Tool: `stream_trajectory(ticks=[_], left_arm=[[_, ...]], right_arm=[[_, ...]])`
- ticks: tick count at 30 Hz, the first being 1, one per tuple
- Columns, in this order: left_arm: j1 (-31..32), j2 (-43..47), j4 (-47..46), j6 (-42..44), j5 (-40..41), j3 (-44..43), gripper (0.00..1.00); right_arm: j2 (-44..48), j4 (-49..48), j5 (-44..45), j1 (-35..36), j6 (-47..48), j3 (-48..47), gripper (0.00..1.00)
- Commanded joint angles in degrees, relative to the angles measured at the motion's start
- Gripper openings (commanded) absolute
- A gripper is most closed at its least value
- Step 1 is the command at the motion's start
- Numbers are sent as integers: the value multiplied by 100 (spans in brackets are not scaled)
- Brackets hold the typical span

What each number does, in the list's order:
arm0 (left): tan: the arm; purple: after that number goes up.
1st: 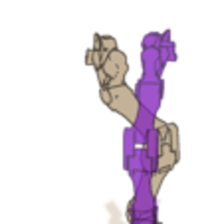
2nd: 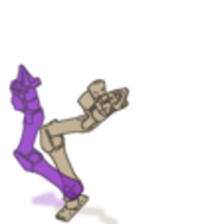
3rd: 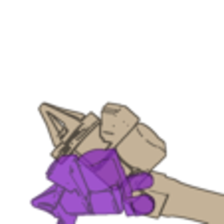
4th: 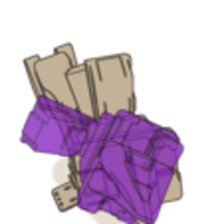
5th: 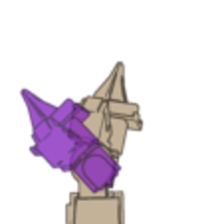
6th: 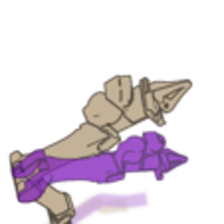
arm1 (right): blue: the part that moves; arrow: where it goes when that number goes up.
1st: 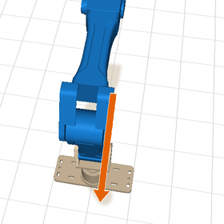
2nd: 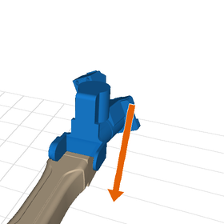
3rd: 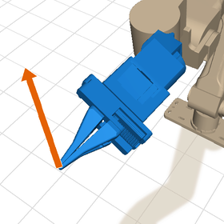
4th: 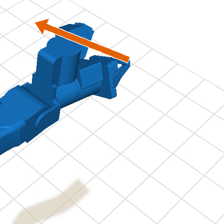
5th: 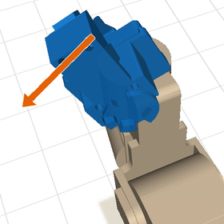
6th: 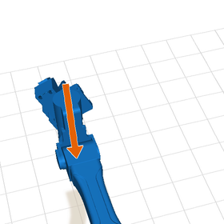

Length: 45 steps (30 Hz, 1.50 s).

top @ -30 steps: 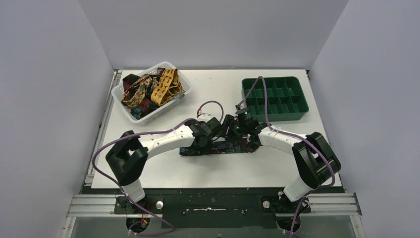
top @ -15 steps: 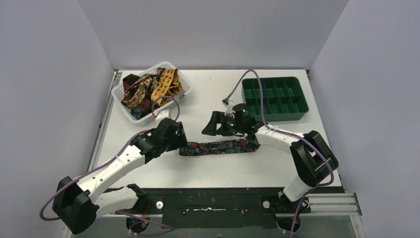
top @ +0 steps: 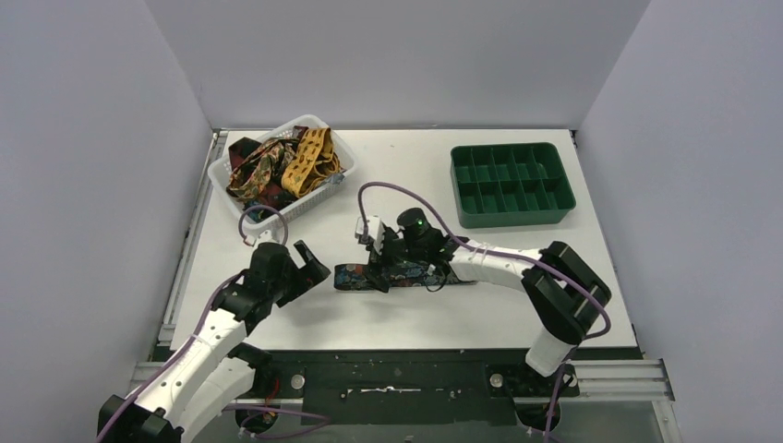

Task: Roll the ties
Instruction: Roll the tie at the center of the board.

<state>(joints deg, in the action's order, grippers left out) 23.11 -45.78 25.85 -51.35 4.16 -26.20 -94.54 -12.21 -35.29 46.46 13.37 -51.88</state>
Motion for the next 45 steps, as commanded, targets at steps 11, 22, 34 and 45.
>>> stream_trajectory(ticks=[11,22,34,45], left_arm=[[-206,195,-522,-24,-555,36,95],[-245,245,-476,-43,-565,62,95],[-281,305,-383,-41,-504,97,95],[-332,353,-299,-50,-473,93,95]], right_arm=[[-932,521,-664,256,1525,-986,97],[-1579,584,-547,457,1499,-1241,88],[-1772,235,78,620,1375,-981,55],[-1922,-285,209,922,792,-992,46]])
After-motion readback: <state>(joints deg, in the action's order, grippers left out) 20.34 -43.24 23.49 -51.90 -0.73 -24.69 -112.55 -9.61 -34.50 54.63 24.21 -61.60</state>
